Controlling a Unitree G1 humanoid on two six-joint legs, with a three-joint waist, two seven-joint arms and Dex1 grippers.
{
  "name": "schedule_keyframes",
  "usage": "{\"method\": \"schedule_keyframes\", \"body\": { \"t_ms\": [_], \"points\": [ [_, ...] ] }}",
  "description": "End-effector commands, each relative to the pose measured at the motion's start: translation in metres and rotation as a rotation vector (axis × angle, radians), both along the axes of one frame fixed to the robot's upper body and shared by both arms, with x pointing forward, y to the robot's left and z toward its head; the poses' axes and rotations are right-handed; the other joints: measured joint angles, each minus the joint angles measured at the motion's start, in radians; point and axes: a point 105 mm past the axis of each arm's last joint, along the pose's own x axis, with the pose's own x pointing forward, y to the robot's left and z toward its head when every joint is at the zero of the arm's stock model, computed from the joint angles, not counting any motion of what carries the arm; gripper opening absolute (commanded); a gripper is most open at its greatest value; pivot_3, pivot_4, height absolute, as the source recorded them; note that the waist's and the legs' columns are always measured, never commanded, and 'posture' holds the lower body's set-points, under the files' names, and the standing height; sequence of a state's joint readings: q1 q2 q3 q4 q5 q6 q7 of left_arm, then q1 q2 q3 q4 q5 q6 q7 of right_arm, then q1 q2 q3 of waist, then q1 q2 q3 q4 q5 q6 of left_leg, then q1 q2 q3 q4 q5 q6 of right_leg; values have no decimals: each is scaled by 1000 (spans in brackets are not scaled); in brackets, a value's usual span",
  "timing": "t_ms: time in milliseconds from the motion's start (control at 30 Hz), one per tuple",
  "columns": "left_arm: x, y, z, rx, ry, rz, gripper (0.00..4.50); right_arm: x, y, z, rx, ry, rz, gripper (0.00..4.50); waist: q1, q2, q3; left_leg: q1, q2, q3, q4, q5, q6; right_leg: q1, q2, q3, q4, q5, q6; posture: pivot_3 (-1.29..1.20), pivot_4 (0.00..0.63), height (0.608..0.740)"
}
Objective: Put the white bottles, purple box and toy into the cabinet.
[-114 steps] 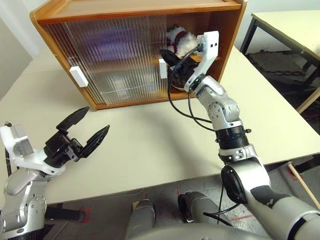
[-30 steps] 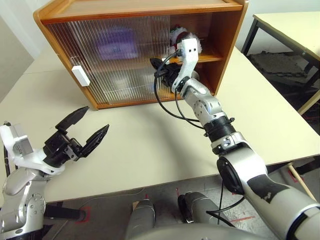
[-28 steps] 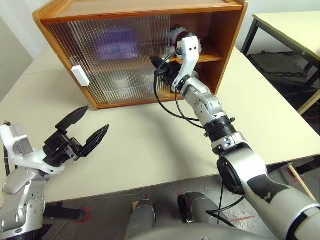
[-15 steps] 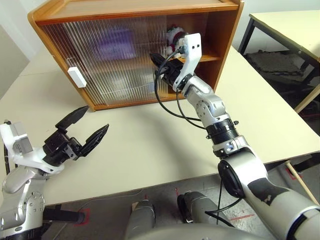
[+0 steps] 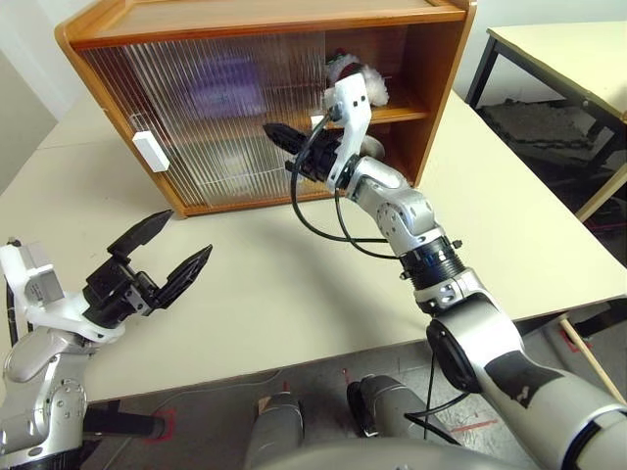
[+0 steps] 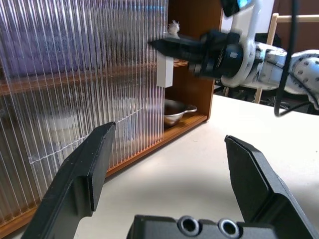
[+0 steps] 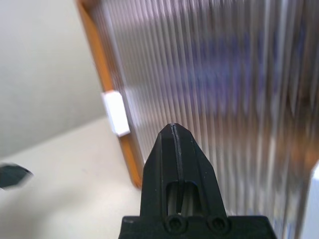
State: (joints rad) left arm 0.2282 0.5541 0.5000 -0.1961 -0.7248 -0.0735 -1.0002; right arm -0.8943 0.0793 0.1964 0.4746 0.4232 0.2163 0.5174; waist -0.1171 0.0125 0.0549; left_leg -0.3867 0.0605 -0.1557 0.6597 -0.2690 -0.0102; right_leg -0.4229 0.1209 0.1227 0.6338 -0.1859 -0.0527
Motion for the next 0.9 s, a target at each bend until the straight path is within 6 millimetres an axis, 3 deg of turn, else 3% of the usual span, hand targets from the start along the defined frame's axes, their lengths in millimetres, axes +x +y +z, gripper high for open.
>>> {"method": "schedule_keyframes", "body": {
  "t_ms": [33, 467, 700, 900],
  "points": [
    [-1, 0, 0, 12, -2, 6, 4500, -10, 26, -17, 31, 77, 30, 14, 1, 0, 0, 0, 0, 0, 0, 0, 0, 0, 0, 0, 0, 0, 0, -106, 59, 740],
    [-3, -1, 0, 11, 1, 7, 4500, 5, 18, -18, 34, 69, -59, 14, 5, 0, 0, 0, 1, 0, -1, 0, 0, -1, 0, 0, 0, 0, -1, -105, 58, 740],
    [-1, -2, 0, 9, -2, 2, 4500, 16, 5, -16, 41, 74, -131, 14, 7, 0, 0, 0, 1, 0, -1, 0, 0, -1, 0, 0, 0, 0, -1, -112, 57, 740],
    [-1, -2, 0, 8, -3, 3, 4500, 27, -11, -27, 5, 104, -212, 14, 7, 0, 0, 0, 1, 0, -1, 0, 0, -1, 0, 0, 0, 0, -1, -111, 56, 740]
  ]
}}
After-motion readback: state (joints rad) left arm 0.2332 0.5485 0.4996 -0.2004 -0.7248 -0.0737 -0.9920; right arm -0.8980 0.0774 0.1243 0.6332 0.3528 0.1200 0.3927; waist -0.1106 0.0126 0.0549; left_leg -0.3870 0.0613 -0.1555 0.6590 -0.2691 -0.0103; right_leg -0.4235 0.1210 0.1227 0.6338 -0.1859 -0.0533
